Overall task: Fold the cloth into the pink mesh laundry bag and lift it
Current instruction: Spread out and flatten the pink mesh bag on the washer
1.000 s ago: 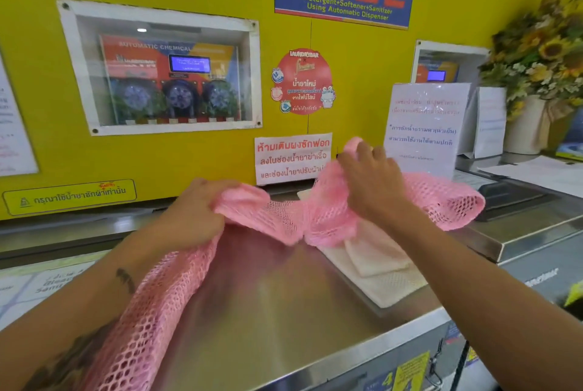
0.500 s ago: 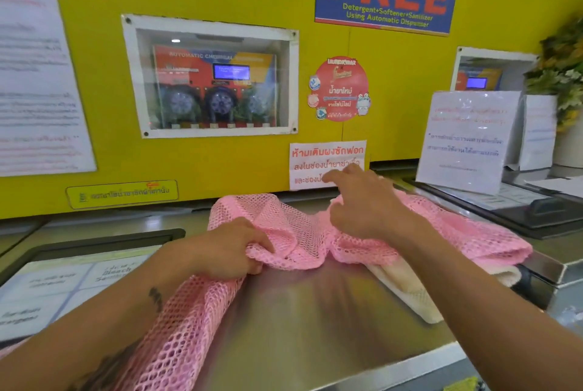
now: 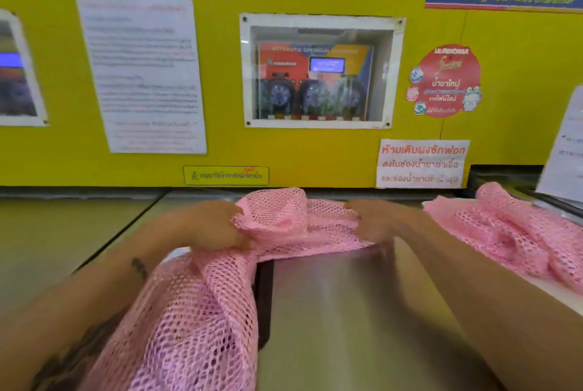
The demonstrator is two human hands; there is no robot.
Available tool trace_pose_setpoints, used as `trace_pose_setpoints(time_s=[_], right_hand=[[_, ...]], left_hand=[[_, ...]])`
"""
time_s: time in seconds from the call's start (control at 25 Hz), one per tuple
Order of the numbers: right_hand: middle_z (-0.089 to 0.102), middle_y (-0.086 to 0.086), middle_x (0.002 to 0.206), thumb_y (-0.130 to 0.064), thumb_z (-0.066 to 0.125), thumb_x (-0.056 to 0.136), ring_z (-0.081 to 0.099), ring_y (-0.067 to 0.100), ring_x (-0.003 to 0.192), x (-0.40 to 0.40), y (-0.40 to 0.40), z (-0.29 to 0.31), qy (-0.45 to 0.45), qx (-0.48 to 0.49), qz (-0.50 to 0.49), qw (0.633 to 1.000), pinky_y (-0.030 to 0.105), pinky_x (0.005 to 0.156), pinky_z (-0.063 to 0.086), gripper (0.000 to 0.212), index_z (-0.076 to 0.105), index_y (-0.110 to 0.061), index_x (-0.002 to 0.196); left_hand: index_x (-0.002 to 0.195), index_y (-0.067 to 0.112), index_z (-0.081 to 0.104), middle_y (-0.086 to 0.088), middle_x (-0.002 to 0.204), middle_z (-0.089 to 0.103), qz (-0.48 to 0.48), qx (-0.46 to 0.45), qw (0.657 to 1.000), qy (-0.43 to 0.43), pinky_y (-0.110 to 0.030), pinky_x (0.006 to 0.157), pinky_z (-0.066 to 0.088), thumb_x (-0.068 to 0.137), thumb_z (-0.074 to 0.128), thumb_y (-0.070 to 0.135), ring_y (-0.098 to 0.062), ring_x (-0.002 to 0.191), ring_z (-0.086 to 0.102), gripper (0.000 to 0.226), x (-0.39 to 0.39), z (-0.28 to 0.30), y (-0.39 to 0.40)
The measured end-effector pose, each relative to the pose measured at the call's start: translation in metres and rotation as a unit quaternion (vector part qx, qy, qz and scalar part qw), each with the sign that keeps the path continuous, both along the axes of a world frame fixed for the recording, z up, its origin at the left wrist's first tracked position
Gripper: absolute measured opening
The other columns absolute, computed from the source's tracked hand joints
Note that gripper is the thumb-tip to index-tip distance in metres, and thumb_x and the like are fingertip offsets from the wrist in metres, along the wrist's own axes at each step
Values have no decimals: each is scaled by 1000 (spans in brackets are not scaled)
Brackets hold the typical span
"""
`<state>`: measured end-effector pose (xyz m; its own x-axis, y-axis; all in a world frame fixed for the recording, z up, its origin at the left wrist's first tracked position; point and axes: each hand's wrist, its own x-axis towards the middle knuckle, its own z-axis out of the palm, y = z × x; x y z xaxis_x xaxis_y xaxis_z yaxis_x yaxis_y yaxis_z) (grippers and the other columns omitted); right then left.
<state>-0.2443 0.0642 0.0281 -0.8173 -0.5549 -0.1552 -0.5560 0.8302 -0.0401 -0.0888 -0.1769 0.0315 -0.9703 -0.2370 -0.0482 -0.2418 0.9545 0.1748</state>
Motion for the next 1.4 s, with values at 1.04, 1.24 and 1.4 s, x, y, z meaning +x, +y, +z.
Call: trace_pose_setpoints(time_s=[1.04,1.24,1.4], right_hand=[[47,2,147,-7,58,88,42,22,135,18,-11,-10,75,-235,48,968,37,111,35,58,49,-26,142],[73,-3,94,-25,58,92,64,14,83,20,-42,-16,93,-244,76,962,38,80,54,13,71,-23,89],[65,5,53,-11,53,92,52,15,37,5,-44,16,-28,-439,-57,896,26,44,39,22,61,-7,72]], left_hand=[[144,37,37,3,154,33,-29,-250,968,8,-47,114,25,87,56,27,-19,142,32,61,12,2,-79],[118,32,53,4,104,58,-45,-141,968,203,-38,83,47,85,54,16,-19,95,54,37,21,2,-31],[136,32,47,-2,110,60,-60,-17,995,72,-36,87,48,86,56,31,-17,93,59,51,5,5,-13]])
